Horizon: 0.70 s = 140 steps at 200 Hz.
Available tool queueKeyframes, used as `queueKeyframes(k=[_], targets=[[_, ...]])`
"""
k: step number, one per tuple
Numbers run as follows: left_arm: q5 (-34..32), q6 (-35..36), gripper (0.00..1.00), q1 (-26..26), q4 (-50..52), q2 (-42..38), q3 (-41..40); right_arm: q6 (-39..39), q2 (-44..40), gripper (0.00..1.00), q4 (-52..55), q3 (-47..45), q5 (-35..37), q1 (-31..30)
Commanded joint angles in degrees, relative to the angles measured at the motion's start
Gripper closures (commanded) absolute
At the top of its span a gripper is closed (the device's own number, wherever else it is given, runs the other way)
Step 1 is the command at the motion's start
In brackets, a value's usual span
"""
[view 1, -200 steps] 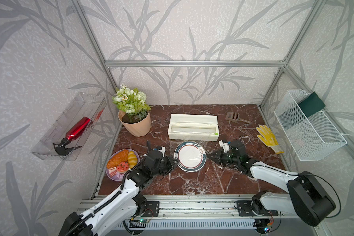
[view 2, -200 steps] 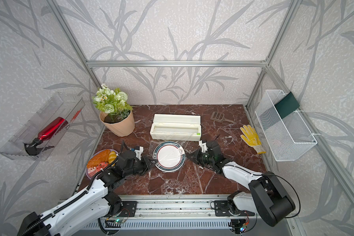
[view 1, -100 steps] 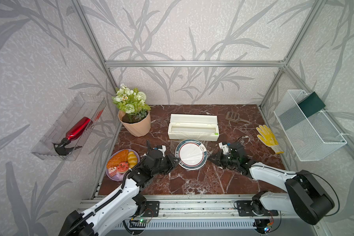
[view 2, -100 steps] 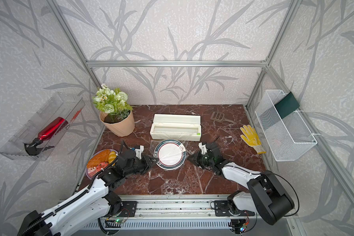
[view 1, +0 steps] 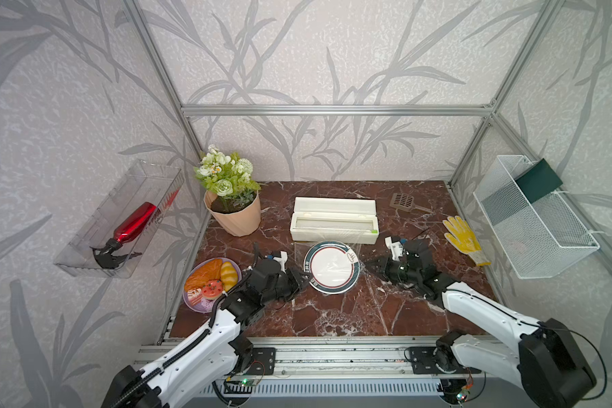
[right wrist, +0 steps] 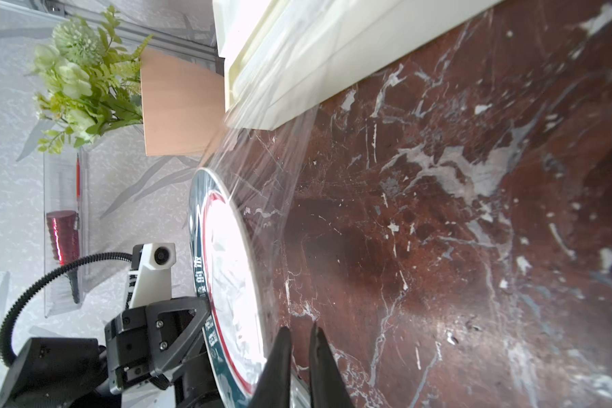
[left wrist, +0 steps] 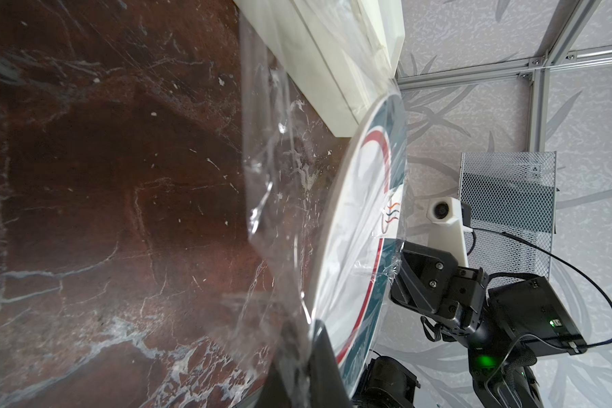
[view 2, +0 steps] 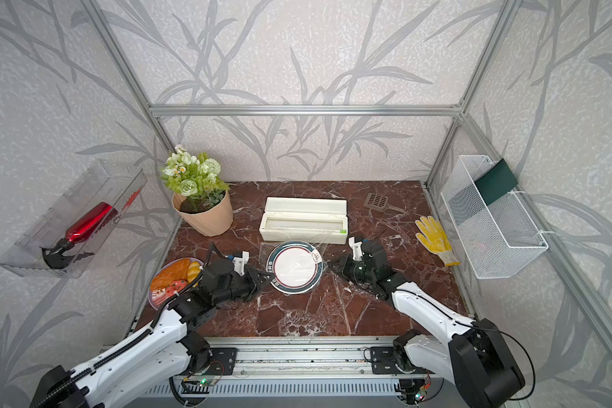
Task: Wrap the plate with plastic wrap
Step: Pick up the plate at the center of the board.
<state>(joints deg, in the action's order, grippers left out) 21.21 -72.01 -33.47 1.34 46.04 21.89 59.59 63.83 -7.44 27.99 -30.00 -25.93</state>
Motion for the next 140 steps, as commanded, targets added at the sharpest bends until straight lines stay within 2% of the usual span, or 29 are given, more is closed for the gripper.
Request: queueKeyframes(k=[1,35,50,86,108,140], targets=[[1.0,0.2,1.0,0.0,-3.4,-0.4,1.0,-1.3,-0.2,0.77,2.1,-0.9,-2.1,0.4],[0.9,0.6,1.0,-0.1,-3.0,-0.2,1.4,-1.0,-0.1,0.67,1.7,0.2,-3.5,0.4],[0.8,0.8,1.0,-0.1,-2.5,-0.4,1.5,-1.1,-0.4,0.67,2.1,0.4,-3.1,0.4],[0.2,0.7,1.0,-0.1,-1.7,-1.4,1.3,-2.1,-4.2,0.77,7.8,-0.4,2.2,1.0],[0.2,0.8,1.0,-0.1,-1.3,-1.5,1.3,-1.9,-4.9,0.79,5.9,-1.1,0.9,1.1],[0.2,0.8,1.0,-0.1,-1.7,-1.1,1.3,-0.7,-1.5,0.66,0.0,-0.4,-5.3,0.8]])
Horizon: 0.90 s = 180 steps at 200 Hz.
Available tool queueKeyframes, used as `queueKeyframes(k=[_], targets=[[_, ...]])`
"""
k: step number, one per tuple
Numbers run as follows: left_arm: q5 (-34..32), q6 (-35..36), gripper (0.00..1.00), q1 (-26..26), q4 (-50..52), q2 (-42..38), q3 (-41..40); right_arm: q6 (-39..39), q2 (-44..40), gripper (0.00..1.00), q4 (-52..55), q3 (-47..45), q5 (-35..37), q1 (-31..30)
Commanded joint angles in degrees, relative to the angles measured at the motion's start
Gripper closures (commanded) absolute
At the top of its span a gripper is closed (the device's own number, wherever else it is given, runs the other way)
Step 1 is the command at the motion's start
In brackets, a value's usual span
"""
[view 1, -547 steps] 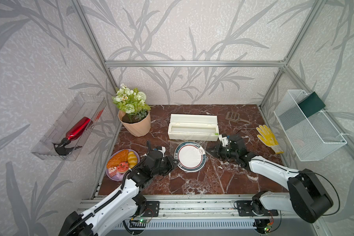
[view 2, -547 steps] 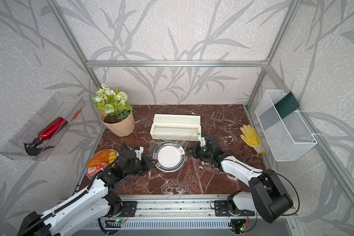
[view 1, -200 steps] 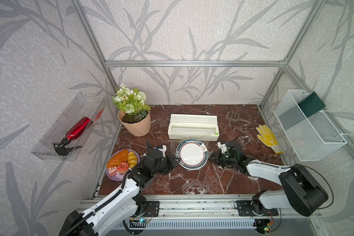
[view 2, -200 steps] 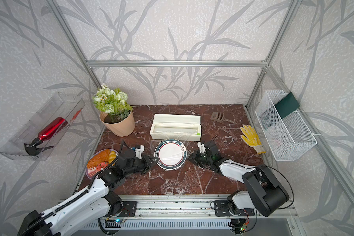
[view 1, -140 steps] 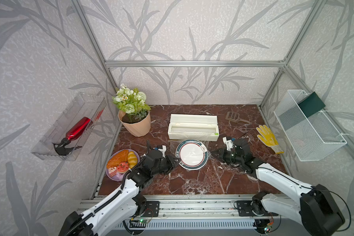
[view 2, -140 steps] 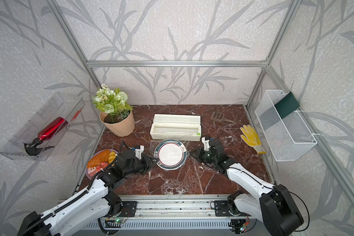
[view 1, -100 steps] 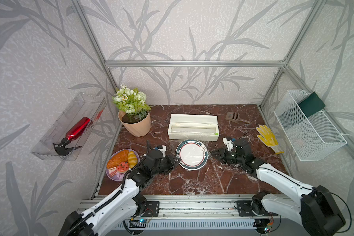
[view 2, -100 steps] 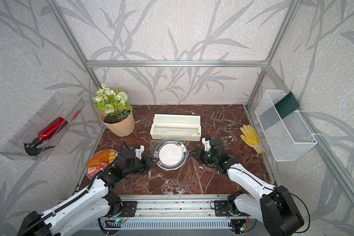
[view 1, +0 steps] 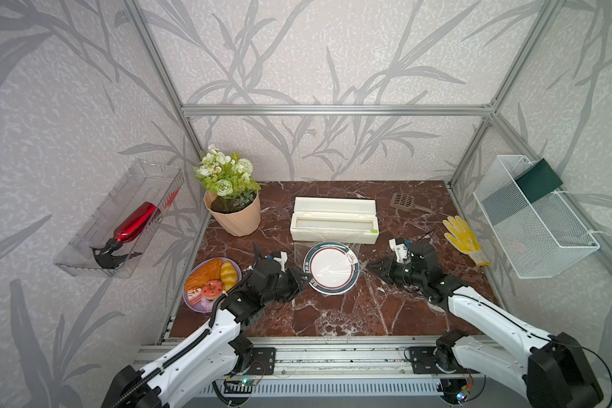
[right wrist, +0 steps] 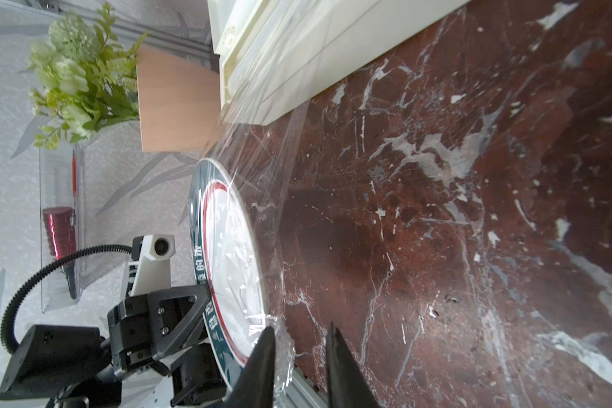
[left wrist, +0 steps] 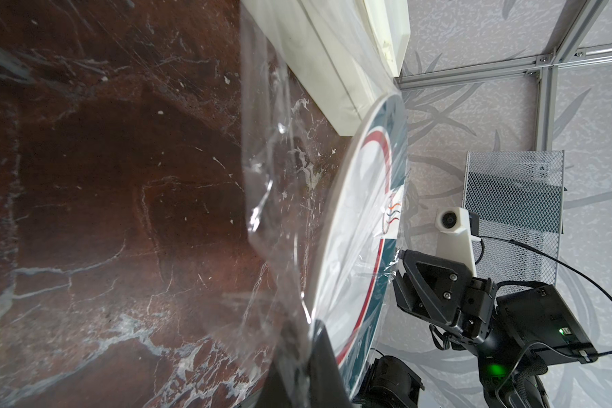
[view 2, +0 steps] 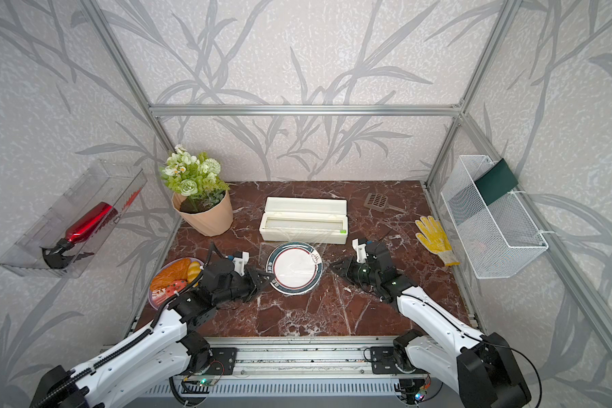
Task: Wrap the plate with plastic wrap
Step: Pick up the plate at the center of the board.
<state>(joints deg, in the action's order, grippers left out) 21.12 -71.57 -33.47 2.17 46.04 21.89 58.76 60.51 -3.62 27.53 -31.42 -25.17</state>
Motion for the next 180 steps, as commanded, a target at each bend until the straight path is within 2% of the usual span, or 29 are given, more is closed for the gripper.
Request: queueKeyframes(k=[1,24,80,98,142,180], targets=[[0.3,0.4,1.0,0.0,-2.5,-1.2,1.3,0.2,2.0,0.66,-4.0,0.1,-4.0,0.0],[0.3,0.4,1.0,0.0,-2.7,-1.0,1.3,0.6,3.5,0.61,-6.2,0.8,-4.9,-0.6],[0.4,0.1,1.0,0.0,-3.2,-0.7,1.0,1.7,7.3,0.61,-10.3,1.4,-5.6,-2.5],[0.6,0.1,1.0,-0.1,-3.6,-0.3,1.0,2.3,8.2,0.65,-11.8,1.2,-5.6,-2.9],[0.7,-0.3,1.0,-0.1,-4.1,0.1,0.9,1.5,6.8,0.87,-10.1,1.4,-4.3,-2.9],[0.5,-0.3,1.0,-0.1,-4.2,0.0,0.9,0.4,4.6,0.85,-7.4,1.1,-3.8,-2.9]])
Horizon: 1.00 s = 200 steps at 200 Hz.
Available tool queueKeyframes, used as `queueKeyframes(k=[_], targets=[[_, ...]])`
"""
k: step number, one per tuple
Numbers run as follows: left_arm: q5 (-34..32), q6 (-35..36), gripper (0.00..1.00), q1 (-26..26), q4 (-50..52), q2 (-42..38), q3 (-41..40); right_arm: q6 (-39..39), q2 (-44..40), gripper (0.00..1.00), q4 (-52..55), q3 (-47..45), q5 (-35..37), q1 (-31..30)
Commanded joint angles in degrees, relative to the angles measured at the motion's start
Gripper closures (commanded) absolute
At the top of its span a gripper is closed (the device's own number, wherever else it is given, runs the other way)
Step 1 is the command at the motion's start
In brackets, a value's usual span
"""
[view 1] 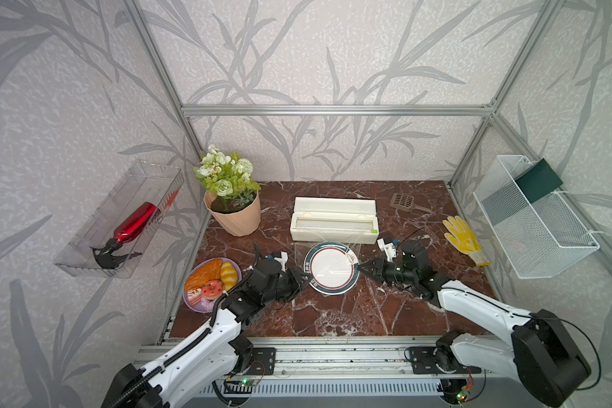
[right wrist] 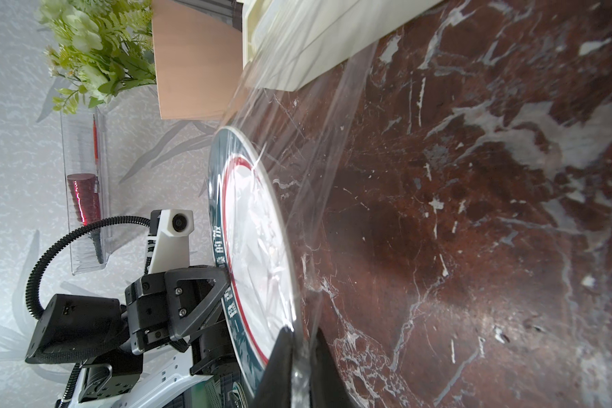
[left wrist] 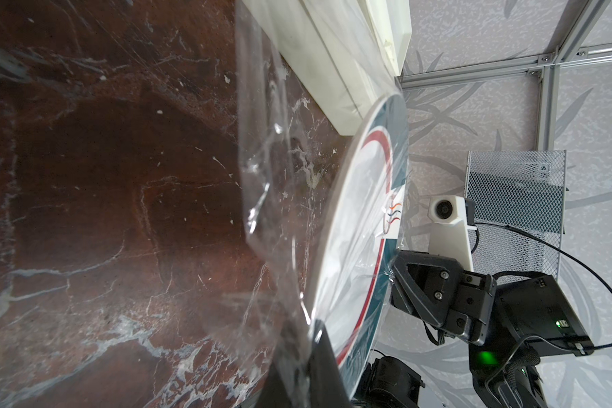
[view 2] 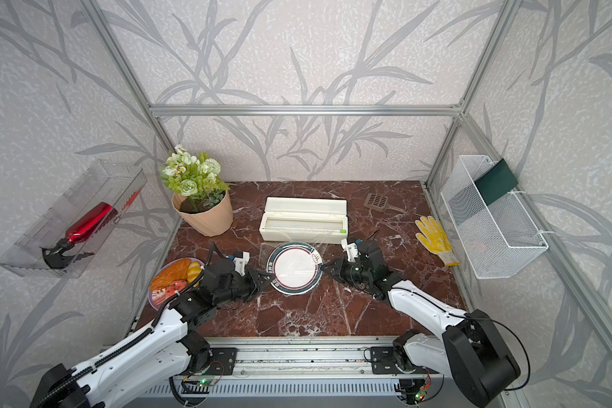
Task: Wrap the plate with plastic wrap
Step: Pick up the plate at the center of the board.
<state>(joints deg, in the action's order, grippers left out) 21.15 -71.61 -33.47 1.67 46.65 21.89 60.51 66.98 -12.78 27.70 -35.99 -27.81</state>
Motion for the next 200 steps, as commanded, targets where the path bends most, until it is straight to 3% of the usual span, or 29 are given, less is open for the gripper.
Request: queueKeyframes(k=[1,44,83,200], targets=[[0.5,-0.2,1.0,-0.1,-3.7,-0.6,0.9,-1.3,-1.9,0.85,1.8,1.0,0.8,-0.2],[0.5,-0.3,1.0,-0.1,-3.6,-0.5,1.0,-1.6,-2.9,0.74,2.9,0.9,1.2,-0.2],[0.4,-0.3,1.0,0.0,-3.3,-0.8,1.1,-1.9,-3.4,1.0,3.6,0.8,1.9,-0.2],[1.2,-1.6,1.0,-0.1,-6.3,-0.2,1.2,-1.3,-5.3,1.0,5.2,-2.5,3.3,-0.2]])
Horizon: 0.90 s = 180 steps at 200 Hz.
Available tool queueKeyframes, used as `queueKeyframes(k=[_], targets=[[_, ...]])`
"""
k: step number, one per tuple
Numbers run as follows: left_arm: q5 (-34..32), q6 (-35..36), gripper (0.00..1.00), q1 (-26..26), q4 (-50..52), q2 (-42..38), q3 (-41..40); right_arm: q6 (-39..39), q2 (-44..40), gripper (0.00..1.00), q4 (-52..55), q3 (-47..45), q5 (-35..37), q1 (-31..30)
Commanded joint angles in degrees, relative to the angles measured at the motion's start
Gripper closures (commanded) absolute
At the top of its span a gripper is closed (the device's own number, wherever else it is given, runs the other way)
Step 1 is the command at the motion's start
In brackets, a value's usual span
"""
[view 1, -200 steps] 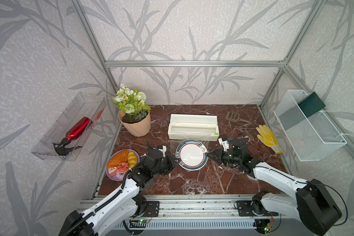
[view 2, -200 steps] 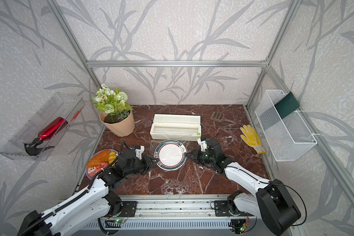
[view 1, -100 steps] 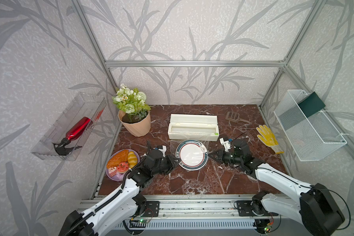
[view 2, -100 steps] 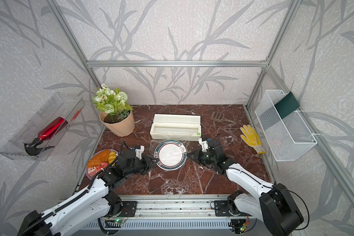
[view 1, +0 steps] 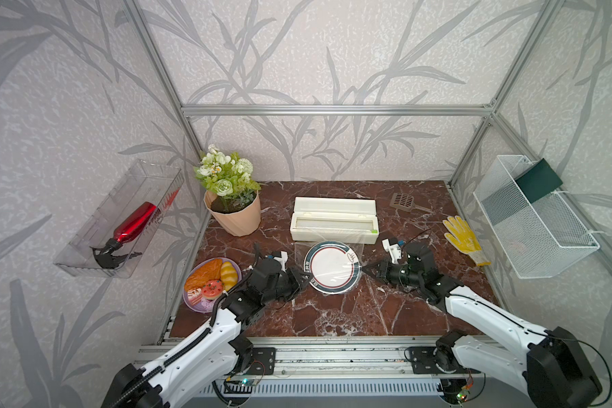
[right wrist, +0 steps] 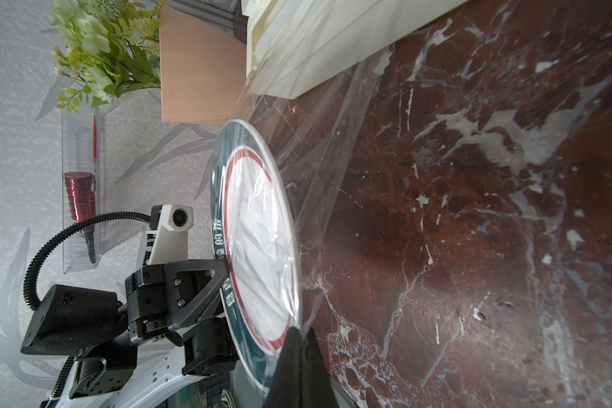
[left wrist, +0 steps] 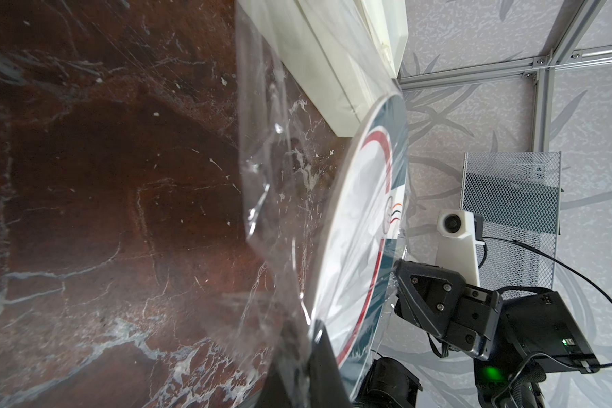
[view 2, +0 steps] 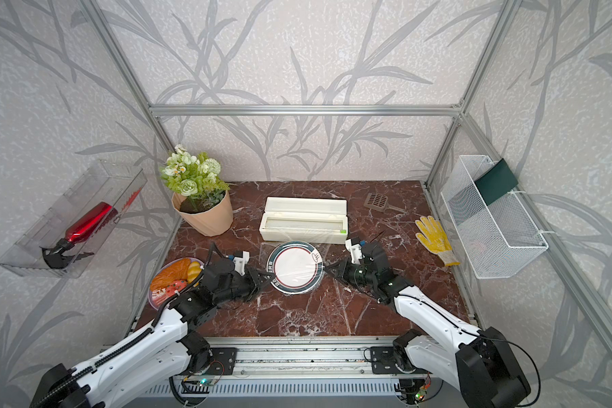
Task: Wrap the plate with plastic wrap
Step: Pick up the plate at the center of the board.
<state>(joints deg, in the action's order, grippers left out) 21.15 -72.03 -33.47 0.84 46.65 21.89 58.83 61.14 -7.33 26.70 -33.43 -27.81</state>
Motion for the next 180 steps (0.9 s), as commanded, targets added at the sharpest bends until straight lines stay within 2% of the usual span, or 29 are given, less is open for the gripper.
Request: queueKeyframes(k=[1,47,93,117,151,180], targets=[[1.2,-1.2,1.0,-0.1,-5.5,-0.2,1.2,0.4,0.6,1.0,-0.3,-1.6,0.8,-0.2],[2.9,-1.6,1.0,-0.1,-6.8,-0.1,0.6,1.5,3.6,0.97,-3.3,-1.4,0.5,-0.3],[5.7,-1.9,1.0,-0.3,-9.8,2.8,0.1,3.9,6.6,0.82,-8.1,0.3,-0.9,-0.8],[5.6,-1.8,1.0,-0.6,-10.0,2.9,0.0,4.5,6.6,0.77,-9.6,0.9,-1.4,-0.9],[5.6,-1.7,1.0,-0.7,-10.1,3.2,-0.5,3.5,4.0,0.73,-7.8,0.8,-0.3,-0.8],[6.1,-2.4,1.0,-1.0,-12.5,4.1,-1.3,6.6,5.2,0.72,-14.3,-0.8,-2.2,-0.8]])
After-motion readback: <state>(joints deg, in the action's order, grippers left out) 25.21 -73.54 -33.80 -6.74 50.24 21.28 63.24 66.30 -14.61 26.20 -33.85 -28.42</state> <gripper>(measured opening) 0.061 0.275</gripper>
